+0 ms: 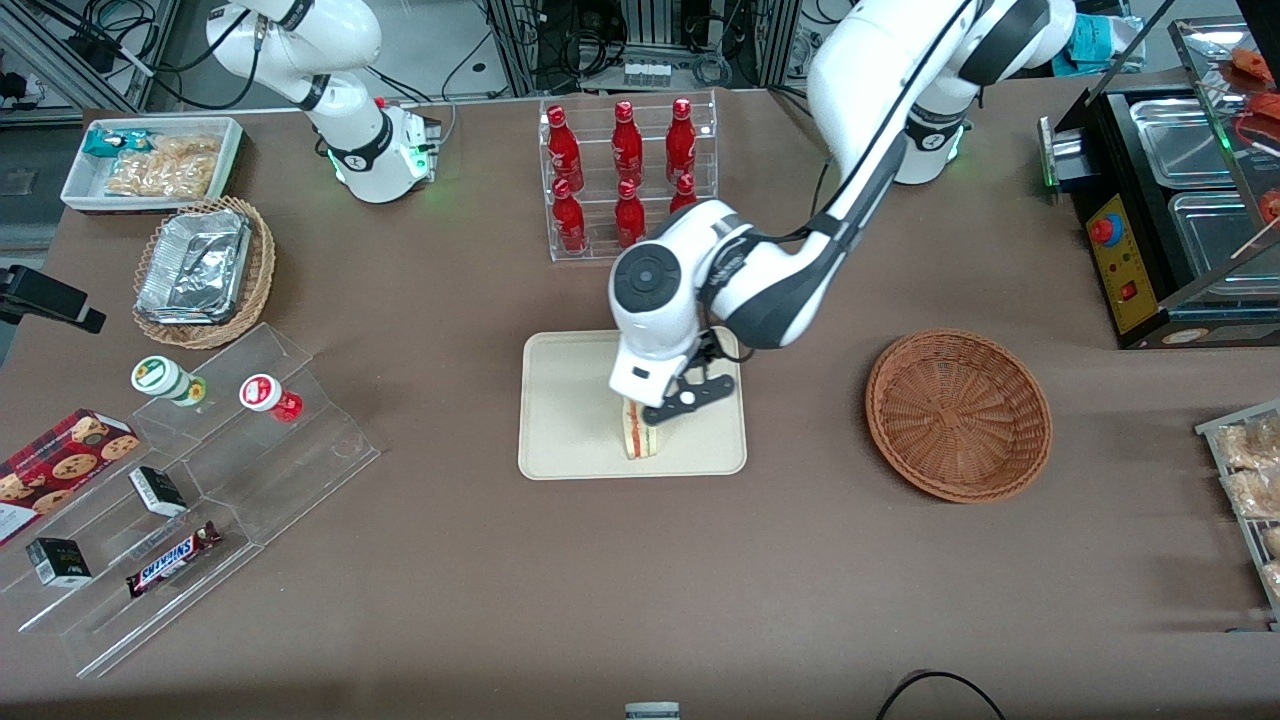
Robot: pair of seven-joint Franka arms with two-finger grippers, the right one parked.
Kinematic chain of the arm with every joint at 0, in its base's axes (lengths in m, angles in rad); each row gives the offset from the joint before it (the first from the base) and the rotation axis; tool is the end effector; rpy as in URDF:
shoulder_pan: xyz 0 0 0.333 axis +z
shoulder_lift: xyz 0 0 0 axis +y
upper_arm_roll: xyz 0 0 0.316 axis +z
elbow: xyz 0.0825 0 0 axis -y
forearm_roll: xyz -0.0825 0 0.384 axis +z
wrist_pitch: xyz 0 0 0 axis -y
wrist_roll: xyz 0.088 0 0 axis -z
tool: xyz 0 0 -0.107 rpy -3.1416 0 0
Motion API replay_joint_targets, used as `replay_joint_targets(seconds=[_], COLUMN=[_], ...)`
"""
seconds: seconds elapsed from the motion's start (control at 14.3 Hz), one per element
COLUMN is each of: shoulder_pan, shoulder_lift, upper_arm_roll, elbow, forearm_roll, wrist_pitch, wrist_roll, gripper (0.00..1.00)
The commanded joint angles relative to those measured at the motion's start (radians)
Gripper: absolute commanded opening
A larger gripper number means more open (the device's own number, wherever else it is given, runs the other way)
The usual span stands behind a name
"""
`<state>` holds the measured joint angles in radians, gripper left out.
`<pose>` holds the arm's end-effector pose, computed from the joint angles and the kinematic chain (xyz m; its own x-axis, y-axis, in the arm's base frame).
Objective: Place sandwich from basket to tray
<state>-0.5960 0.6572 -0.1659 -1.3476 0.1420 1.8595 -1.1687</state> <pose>0.5399 -0.4664 0.3319 0.9261 0.3763 -0.0272 0.3695 -0.9192 -0.1362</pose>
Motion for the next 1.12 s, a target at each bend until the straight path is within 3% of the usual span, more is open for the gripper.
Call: replay_joint_targets(seconds=[0.0, 0.14, 0.28, 0.49, 1.05], shoulder_pan=[-0.002, -0.004, -0.004, -0.004, -0.001], shoulder_lift=[-0.105, -0.178, -0.258, -0.355, -0.548], upper_arm_roll=[0.083, 0.17, 0.229, 0.314, 0.491], elbow=[-0.138, -0.223, -0.304, -0.366, -0.306], forearm_roll=[-0.06, -0.164, -0.211, -0.213, -0.2], wrist_pitch=[0.001, -0.003, -0.013, -0.063, -0.316], wrist_roll=[0.067, 0.237, 0.369, 0.51, 0.874], gripper=[1.0, 1.0, 1.0, 1.0, 1.0])
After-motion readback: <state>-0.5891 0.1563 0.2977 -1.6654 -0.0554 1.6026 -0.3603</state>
